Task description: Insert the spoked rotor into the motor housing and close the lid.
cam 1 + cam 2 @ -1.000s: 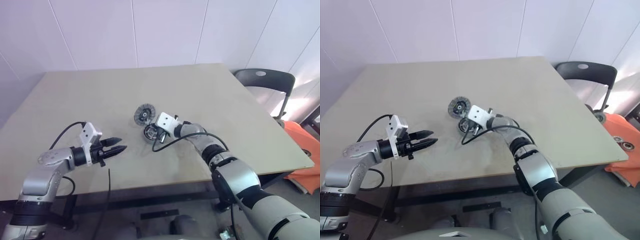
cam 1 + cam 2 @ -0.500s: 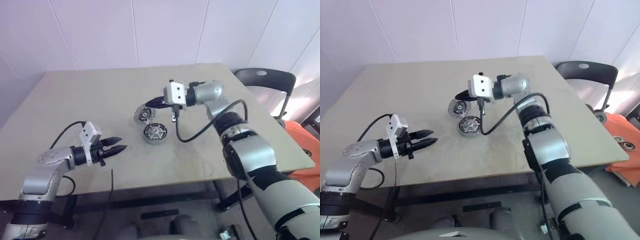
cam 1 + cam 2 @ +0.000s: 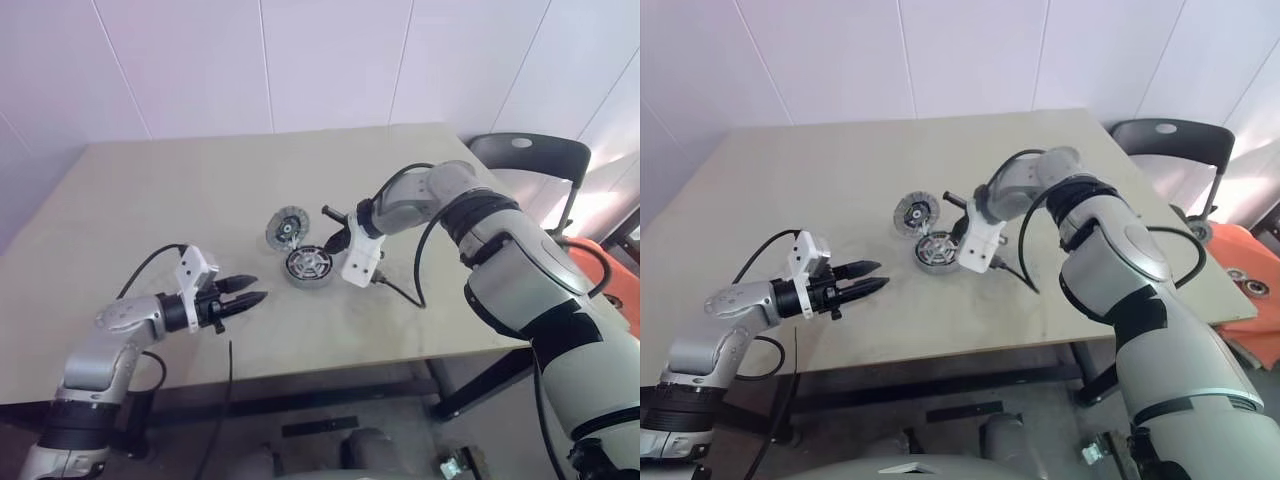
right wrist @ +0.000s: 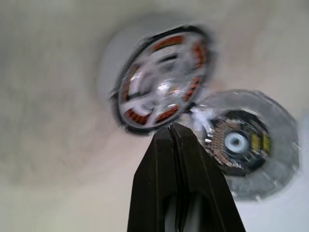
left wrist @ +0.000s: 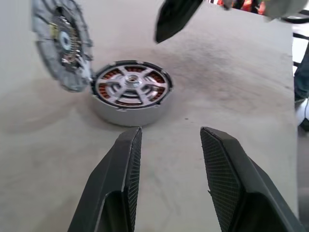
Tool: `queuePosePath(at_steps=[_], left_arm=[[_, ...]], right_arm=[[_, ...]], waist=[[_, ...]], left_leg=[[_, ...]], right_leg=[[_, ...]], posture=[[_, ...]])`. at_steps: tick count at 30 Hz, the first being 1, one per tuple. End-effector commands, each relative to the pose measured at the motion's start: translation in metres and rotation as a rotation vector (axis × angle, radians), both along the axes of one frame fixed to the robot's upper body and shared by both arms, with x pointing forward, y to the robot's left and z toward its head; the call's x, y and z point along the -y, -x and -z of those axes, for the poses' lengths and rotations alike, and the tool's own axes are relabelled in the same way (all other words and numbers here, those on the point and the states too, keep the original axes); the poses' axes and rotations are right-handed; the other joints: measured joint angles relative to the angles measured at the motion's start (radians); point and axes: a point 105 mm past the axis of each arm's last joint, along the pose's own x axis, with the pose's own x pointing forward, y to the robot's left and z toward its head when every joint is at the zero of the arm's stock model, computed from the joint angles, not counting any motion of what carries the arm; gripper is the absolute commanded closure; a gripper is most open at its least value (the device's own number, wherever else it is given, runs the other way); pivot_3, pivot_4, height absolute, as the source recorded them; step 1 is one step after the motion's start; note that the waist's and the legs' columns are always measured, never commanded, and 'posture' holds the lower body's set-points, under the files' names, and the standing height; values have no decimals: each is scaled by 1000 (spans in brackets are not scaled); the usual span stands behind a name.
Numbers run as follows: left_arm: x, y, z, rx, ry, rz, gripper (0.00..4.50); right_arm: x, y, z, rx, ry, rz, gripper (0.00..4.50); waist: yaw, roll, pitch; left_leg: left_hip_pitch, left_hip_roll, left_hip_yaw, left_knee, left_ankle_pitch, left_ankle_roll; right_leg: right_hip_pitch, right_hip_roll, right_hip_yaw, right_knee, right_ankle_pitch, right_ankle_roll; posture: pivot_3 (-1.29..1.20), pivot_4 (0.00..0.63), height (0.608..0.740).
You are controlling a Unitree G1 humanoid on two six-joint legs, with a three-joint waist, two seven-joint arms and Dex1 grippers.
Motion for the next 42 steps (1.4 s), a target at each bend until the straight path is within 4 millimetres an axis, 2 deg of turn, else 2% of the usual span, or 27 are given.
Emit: queuePosePath(at_steps=[1,6,10,17,22,23,25,27,32,35,42], left_arm=[[4,1,-10,39,5,5,2407],[6,3,-10,37,12,-1,2407],[5,3,-9,34,16,-10,2407],[4,2,-7,33,15,-21,2407],[5,3,-7,32,16,-20,2407],[5,3,-7,33,16,-20,2407],[4,3,-7,33,18,-23,2407],[4,3,-6,31,17,-24,2407],[4,3,-5,27,13,-26,2407],[3,3,-5,28,12,-27,2407],[3,5,-5,24,11,-31,2407]], right_arm=[[3,-8,-2,99,78,-84,4500],[5,-4,2,104,133,-182,4500],[0,0,-3,90,110,-214,4500],[-9,5,-21,47,33,-181,4500],[-14,9,-26,4,-5,-150,4500],[-14,11,-25,-29,-21,-129,4500],[-20,19,-26,-219,-133,57,4500],[-20,24,-24,-397,-158,190,4500],[-20,28,-27,-676,-180,369,4500],[-20,32,-28,-745,-172,392,4500],[-18,29,-20,-672,-135,387,4500]], waist=[[0,0,0],[0,0,0],[-1,0,0],[-1,0,0],[0,0,0],[0,0,0],[-1,-1,-1],[-3,-1,-1],[-2,-1,0],[0,0,0],[1,0,0]], left_leg=[[-4,0,0,1,1,-1],[-5,0,0,1,2,-2],[-5,0,-1,2,2,-3],[-4,1,-2,2,3,-4],[-4,1,-2,2,3,-4],[-4,1,-2,2,3,-4],[-4,1,-3,2,3,-4],[-1,2,-3,2,3,-4],[17,5,-7,1,2,-3],[18,4,-7,3,3,-4],[16,3,-7,2,3,-4]], right_leg=[[-4,0,0,2,0,0],[-6,2,0,4,0,1],[-6,7,0,6,1,1],[-6,9,0,6,2,4],[-6,9,-1,6,2,5],[-6,9,-1,6,3,5],[-5,9,-1,6,3,5],[0,10,-3,4,3,6],[20,9,-7,2,3,6],[20,8,-7,5,3,6],[17,9,-5,5,3,5]], posture=[[0,0,740],[0,0,740],[0,0,740],[0,0,740],[0,0,740],[0,0,740],[0,0,740],[0,0,740],[0,0,740],[0,0,740],[0,0,740]])
